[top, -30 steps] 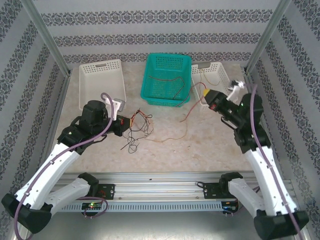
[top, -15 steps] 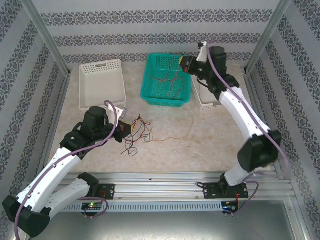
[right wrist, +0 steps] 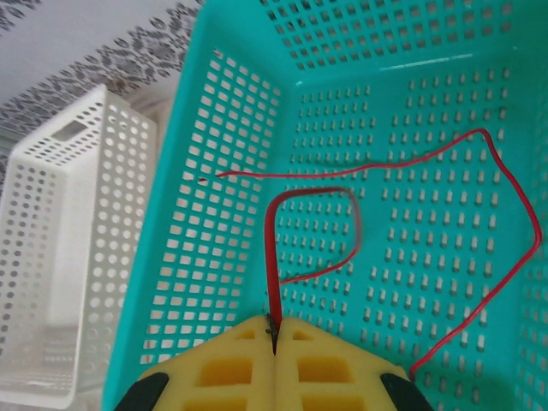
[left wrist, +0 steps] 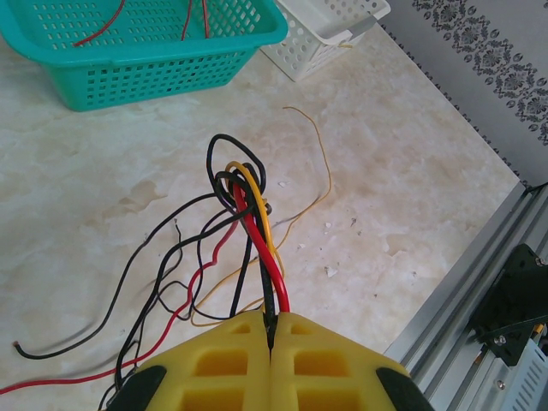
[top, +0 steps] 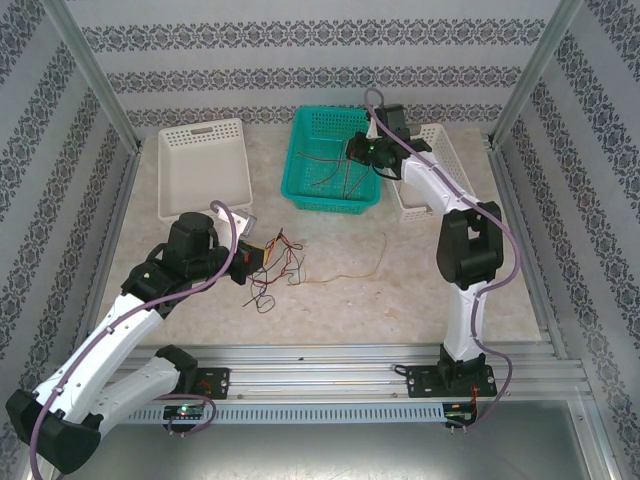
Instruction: Untangle the cables
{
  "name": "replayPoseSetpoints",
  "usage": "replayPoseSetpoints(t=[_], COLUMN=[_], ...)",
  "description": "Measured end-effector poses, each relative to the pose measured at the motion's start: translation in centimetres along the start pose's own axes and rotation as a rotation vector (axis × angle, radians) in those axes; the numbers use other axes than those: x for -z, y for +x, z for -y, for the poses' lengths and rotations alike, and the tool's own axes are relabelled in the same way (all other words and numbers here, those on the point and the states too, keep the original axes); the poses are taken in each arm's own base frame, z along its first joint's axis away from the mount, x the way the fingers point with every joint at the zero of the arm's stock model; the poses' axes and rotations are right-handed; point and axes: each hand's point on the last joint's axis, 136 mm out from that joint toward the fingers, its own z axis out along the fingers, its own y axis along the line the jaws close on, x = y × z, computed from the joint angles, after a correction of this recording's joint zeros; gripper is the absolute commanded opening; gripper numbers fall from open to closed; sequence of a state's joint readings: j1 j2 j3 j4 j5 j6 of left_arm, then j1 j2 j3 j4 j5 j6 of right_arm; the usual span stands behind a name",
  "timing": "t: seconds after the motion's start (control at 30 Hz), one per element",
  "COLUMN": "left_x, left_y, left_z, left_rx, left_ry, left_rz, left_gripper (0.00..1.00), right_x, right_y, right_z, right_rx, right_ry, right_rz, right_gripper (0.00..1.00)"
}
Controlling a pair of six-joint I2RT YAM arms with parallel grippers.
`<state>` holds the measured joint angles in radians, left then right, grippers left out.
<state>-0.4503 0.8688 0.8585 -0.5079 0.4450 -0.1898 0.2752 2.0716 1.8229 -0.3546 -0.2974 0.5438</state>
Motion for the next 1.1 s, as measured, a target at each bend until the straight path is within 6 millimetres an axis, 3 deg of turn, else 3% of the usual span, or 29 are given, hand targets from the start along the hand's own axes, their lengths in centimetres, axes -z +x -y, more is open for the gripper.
replayPoseSetpoints(t=[0.13, 0.3, 0.37, 0.73, 0.83, 1.0, 1.1], left_x=[0.0, 0.0, 0.0, 0.4, 0.5, 0.7, 0.8], left_y=[0.0, 0.0, 0.0, -0.1, -0.1, -0.1, 0.0], left_z=[0.0, 0.1, 0.1, 0.4, 0.4, 0.5, 0.6], left_rx=[0.000, -0.003, -0.003, -0.011, -0.012, -0.014, -0.016], left_ry=[0.001, 0.004, 0.004, 0.011, 0.013, 0.016, 0.017], left_rz=[-0.001, -0.001, -0.001, 0.014, 0.017, 0.022, 0.026], left_gripper=[0.00, 0.00, 0.00, 0.00, 0.00, 0.00, 0.00], right_x=[-0.1, 0.5, 0.6, 0.9, 1.1, 3.9, 8.0], right_y=[-0.2, -0.3, -0.1, 0.7, 0.9, 2.3, 4.8], right_z=[-0.7, -1.9, -2.2, -0.7, -1.0, -4.2, -7.8], right_rx=[0.025, 0.070, 0.076, 0.096, 0.105, 0.122, 0.130], right_ry=[0.024, 0.055, 0.070, 0.168, 0.176, 0.092, -0.045], right_rz=[-0.009, -0.006, -0.010, -0.033, -0.037, -0.020, -0.011], right_gripper=[0.10, 0.13, 0.24, 0.49, 0.52, 0.55, 0.56])
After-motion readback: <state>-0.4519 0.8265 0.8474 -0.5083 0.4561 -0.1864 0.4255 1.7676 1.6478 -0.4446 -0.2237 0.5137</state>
